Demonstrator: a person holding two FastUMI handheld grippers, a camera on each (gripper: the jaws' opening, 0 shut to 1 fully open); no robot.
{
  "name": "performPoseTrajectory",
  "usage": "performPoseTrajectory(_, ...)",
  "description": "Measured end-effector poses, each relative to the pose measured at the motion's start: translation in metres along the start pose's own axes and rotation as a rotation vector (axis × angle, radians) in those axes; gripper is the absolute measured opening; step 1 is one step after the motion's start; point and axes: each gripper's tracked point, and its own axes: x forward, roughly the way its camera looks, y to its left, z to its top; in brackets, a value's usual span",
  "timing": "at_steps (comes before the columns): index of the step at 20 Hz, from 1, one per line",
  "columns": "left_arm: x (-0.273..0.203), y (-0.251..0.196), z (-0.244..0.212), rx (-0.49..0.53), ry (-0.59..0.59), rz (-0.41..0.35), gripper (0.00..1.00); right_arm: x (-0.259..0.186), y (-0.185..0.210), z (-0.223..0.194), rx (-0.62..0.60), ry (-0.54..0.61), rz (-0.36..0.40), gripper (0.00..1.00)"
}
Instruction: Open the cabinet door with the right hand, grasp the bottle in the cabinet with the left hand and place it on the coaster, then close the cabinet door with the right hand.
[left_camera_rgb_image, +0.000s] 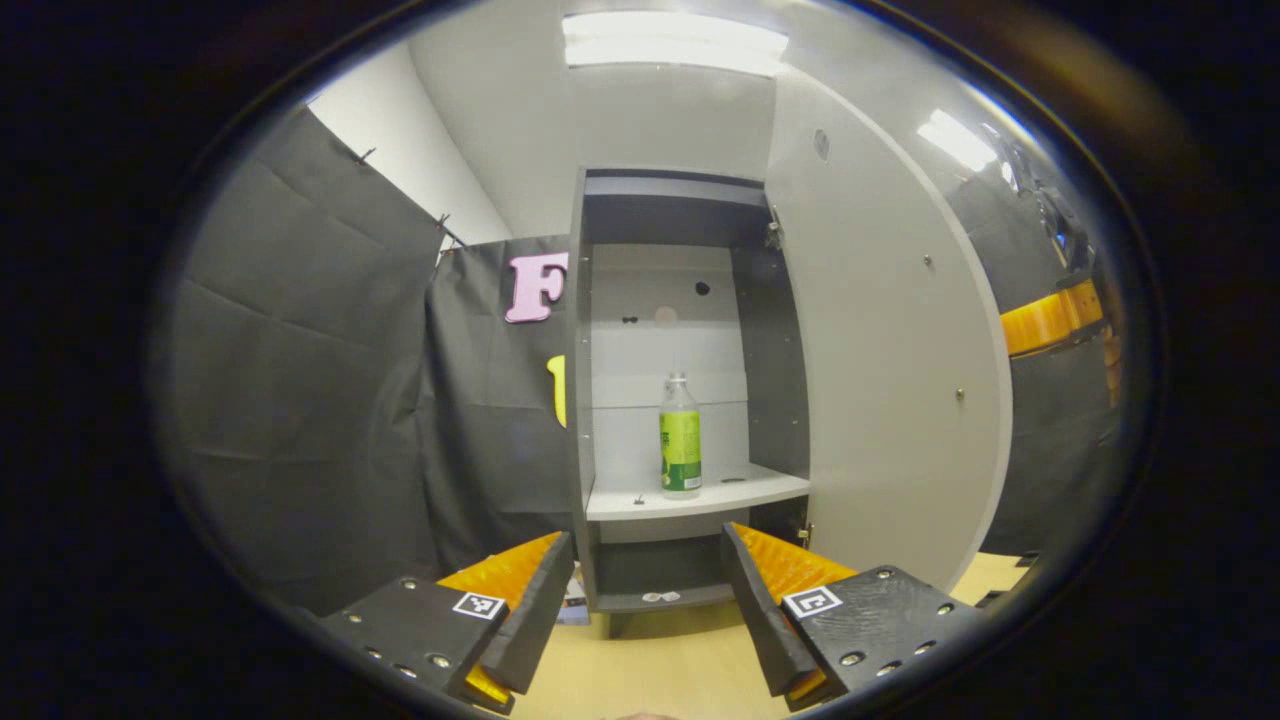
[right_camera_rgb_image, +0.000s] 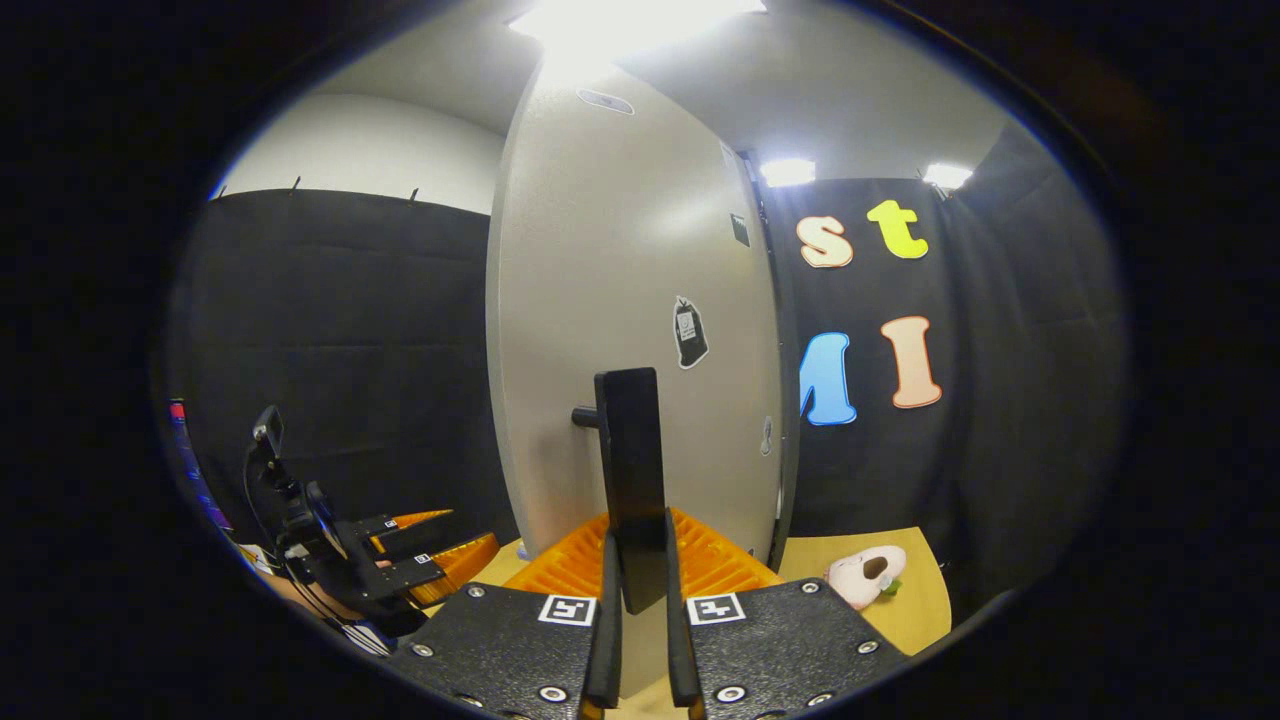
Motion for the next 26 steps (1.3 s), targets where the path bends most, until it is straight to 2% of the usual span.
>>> performPoseTrajectory(4,0.007,-0.014,-0.001,0.005,0.000,-0.006,0.85,-0.008,-0.016,0.001,-0.004,-0.005,-0.036,0.18)
performPoseTrajectory(6,0.011,-0.022,-0.002,0.004,-0.001,-0.003,0.88,-0.017,-0.024,-0.001,-0.003,-0.008,-0.049,0.18)
performPoseTrajectory(7,0.013,-0.026,-0.001,0.002,-0.001,0.001,0.85,-0.019,-0.029,-0.001,-0.009,-0.011,-0.059,0.18)
performPoseTrajectory(11,0.016,-0.034,0.001,0.003,0.003,0.032,0.85,-0.026,-0.060,-0.001,-0.016,-0.028,-0.117,0.15)
performPoseTrajectory(13,0.018,-0.037,0.002,-0.006,0.005,0.050,0.88,-0.028,-0.078,0.000,0.007,-0.033,-0.147,0.15)
performPoseTrajectory(17,0.033,-0.040,0.007,-0.007,0.009,0.069,0.88,-0.029,-0.076,-0.007,0.096,-0.023,-0.090,0.13)
performPoseTrajectory(18,0.040,-0.042,0.011,0.004,0.005,0.068,0.85,-0.031,-0.075,-0.008,0.100,-0.019,-0.083,0.15)
performPoseTrajectory(22,0.077,-0.042,0.025,0.035,-0.019,0.036,0.88,-0.043,-0.086,-0.015,0.131,-0.018,-0.114,0.17)
performPoseTrajectory(23,0.088,-0.042,0.026,0.037,-0.022,0.027,0.88,-0.046,-0.090,-0.018,0.149,-0.017,-0.135,0.20)
performPoseTrajectory(24,0.097,-0.043,0.028,0.039,-0.023,0.016,0.82,-0.053,-0.097,-0.020,0.151,-0.017,-0.170,0.39)
performPoseTrajectory(25,0.109,-0.043,0.029,0.037,-0.023,0.002,0.88,-0.058,-0.106,-0.023,0.142,-0.018,-0.215,0.53)
performPoseTrajectory(26,0.120,-0.045,0.031,0.032,-0.022,-0.013,0.89,-0.063,-0.112,-0.025,0.134,-0.019,-0.249,0.83)
